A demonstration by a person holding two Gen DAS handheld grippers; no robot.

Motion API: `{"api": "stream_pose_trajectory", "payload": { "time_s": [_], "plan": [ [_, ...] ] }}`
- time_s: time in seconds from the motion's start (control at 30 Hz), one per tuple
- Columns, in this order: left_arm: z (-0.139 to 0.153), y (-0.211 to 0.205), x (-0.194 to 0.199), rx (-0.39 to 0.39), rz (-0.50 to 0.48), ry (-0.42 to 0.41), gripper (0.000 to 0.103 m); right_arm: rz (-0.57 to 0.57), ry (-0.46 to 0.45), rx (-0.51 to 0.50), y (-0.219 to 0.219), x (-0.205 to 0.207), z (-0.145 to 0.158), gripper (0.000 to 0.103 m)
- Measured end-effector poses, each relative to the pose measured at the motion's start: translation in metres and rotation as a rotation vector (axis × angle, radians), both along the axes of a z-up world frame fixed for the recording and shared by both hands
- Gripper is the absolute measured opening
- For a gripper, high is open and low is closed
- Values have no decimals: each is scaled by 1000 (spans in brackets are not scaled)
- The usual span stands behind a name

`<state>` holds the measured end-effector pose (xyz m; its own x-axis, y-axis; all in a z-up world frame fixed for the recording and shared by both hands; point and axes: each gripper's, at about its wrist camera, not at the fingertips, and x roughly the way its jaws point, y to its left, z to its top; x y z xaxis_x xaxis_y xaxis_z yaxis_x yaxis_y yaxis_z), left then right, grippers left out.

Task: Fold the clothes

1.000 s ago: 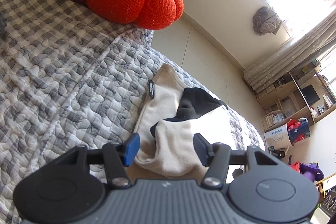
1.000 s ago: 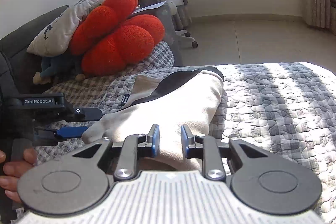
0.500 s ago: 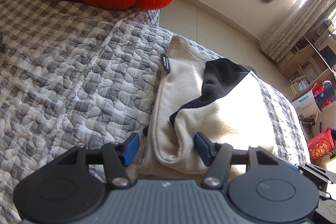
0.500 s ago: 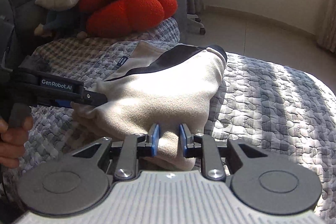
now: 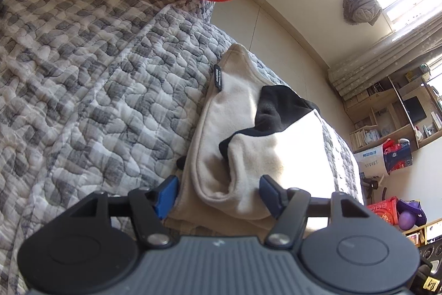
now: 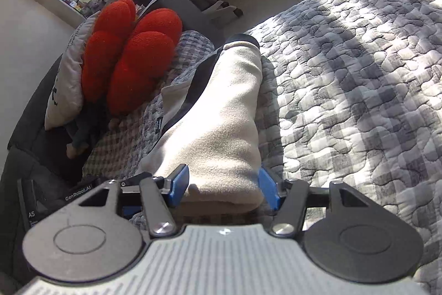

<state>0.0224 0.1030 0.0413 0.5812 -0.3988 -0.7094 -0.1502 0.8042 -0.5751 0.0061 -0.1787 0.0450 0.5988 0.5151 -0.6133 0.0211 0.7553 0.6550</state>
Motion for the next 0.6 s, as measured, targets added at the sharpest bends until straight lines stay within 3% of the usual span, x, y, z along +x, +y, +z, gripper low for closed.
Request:
{"api": "stream_pose_trajectory", "payload": {
  "time_s": [0.13, 0.17, 0.2, 0.3, 0.43, 0.6],
  "plan": [
    [-3, -1, 3, 29, 13, 6, 62, -22, 36, 5, 7, 2, -11, 67],
    [-3, -2, 3, 41, 7, 2, 48, -24, 51, 4, 9, 3, -16, 67],
    [-3, -3, 3, 50, -2, -4, 40, -25, 60, 2, 11, 4, -20, 69],
    [1, -4, 4, 75, -16, -17, 24, -30, 37, -20, 15, 3, -18, 69],
    [4, -4, 4, 86, -19, -20, 20, -13, -33, -124, 28, -5, -3, 52],
    [19, -11, -5, 88, -35, -40, 16, 9, -191, -338, 49, -27, 34, 44]
  ]
}}
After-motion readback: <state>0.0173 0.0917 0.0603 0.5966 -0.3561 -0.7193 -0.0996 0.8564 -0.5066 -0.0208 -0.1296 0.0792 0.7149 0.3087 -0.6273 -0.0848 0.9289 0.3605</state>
